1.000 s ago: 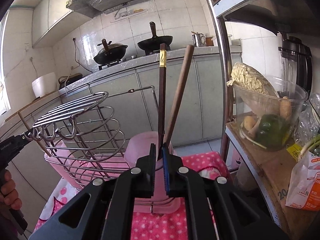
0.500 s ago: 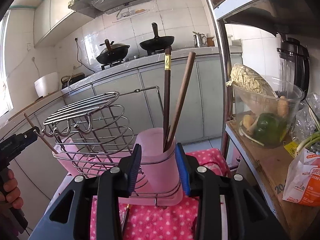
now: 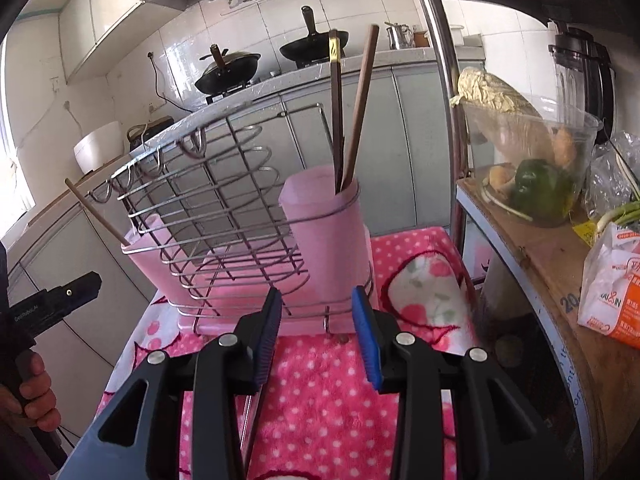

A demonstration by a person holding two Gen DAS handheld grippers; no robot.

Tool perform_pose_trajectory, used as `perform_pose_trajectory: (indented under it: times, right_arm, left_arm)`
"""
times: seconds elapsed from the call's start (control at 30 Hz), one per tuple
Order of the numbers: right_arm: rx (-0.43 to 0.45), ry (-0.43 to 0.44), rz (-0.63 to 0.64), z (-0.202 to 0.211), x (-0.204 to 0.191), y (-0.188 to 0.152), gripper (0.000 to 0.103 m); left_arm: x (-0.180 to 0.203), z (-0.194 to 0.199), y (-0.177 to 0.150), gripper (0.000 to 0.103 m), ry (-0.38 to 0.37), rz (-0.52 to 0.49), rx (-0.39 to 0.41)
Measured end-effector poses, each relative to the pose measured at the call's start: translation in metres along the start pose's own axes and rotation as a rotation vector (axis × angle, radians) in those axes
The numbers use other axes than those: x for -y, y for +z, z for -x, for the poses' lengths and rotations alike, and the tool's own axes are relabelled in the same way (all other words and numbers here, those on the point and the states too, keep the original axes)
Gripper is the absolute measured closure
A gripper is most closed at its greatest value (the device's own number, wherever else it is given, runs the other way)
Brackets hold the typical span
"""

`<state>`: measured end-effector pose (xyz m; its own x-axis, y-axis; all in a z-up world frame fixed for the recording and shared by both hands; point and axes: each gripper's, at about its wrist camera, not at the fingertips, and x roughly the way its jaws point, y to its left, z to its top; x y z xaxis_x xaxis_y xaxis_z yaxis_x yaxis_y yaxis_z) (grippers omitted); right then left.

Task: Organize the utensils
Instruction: 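Move both tools back down to the utensils on the cloth, then grasp a dark chopstick with the left tool while the right tool grasps a gold-tipped chopstick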

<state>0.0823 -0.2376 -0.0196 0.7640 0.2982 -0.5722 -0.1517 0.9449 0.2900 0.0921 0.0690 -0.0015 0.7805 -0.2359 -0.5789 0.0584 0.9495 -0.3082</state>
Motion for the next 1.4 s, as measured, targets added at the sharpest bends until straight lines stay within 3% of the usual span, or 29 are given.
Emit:
perform_pose_trajectory:
  times: [0.2,0.37,0.5,0.83,0.9,1.17,1.4]
  right_arm:
    - [-0.120,0.023,-0.029,-0.014,0.001,-0.024,0.067]
    - [-0.224,0.062,-0.061,-0.028,0.002,-0.040,0.070]
    - [-0.267,0.091,-0.075,-0.034,0.003,-0.046,0.072]
    - [-0.346,0.161,-0.124,-0.048,0.008,-0.052,0.074]
    - [-0.373,0.183,-0.143,-0.053,0.009,-0.052,0.083]
    - [-0.473,0.249,-0.199,-0.085,-0.001,-0.055,0.084]
    - [-0.532,0.180,-0.177,-0.117,-0.019,-0.062,0.081]
  left_arm:
    - [-0.006,-0.034,-0.040,0.064,-0.068,0.061,-0.247]
    - [-0.001,-0.062,-0.065,0.081,-0.073,0.074,-0.405]
    - [0.002,-0.082,-0.075,0.086,-0.057,0.080,-0.493]
    - [0.022,-0.122,-0.080,0.086,0.021,0.041,-0.603]
    - [0.023,-0.124,-0.082,0.092,0.034,0.036,-0.595]
    - [0.007,-0.104,-0.071,0.094,0.022,0.053,-0.558]
    - [-0.019,-0.078,-0.053,0.095,0.048,0.029,-0.525]
